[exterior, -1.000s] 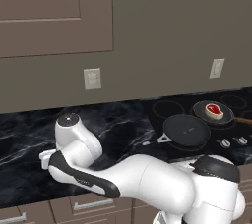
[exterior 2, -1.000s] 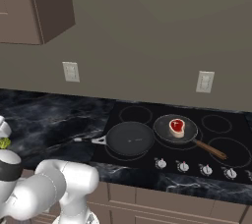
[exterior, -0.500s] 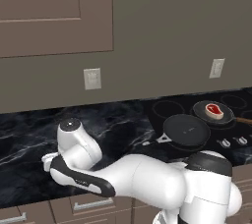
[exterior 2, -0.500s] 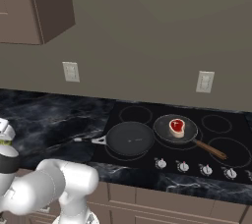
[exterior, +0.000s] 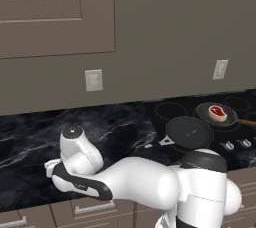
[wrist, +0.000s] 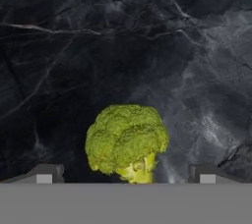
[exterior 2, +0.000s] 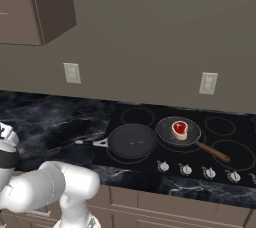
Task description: Place both pans onto different burners. Then place the broccoli and the steak on different pans.
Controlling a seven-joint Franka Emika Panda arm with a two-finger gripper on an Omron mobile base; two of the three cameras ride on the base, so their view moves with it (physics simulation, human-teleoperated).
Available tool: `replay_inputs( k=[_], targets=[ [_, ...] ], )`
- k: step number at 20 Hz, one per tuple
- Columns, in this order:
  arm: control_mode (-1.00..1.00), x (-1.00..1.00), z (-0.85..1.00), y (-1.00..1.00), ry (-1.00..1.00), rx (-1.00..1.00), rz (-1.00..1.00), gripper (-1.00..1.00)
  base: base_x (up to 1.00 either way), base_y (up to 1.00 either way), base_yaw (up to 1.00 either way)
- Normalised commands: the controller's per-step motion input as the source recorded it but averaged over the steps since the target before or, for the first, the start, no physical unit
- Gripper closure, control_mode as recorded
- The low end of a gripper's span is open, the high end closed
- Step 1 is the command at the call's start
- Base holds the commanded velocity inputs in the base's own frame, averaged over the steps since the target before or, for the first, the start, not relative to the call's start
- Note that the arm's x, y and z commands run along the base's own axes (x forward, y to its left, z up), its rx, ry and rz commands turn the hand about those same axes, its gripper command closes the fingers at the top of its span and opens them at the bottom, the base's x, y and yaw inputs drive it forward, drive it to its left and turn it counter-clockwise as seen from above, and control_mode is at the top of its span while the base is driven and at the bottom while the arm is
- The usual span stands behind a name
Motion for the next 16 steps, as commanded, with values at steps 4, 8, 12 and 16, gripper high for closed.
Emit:
replay_inputs(
  k=[4,8,12,16],
  targets=[
    [-1.00,0.18,-0.19,0.00,0.00,0.00,0.00,-1.00,0.00,0.00,0.00],
    [-1.00,0.18,-0.13,0.00,0.00,0.00,0.00,-1.00,0.00,0.00,0.00],
    [-1.00,0.10,-0.18,0.00,0.00,0.00,0.00,-1.00,0.00,0.00,0.00],
    [-1.00,0.02,-0.23,0.00,0.01,0.00,0.00,-1.00,0.00,0.00,0.00]
  ],
)
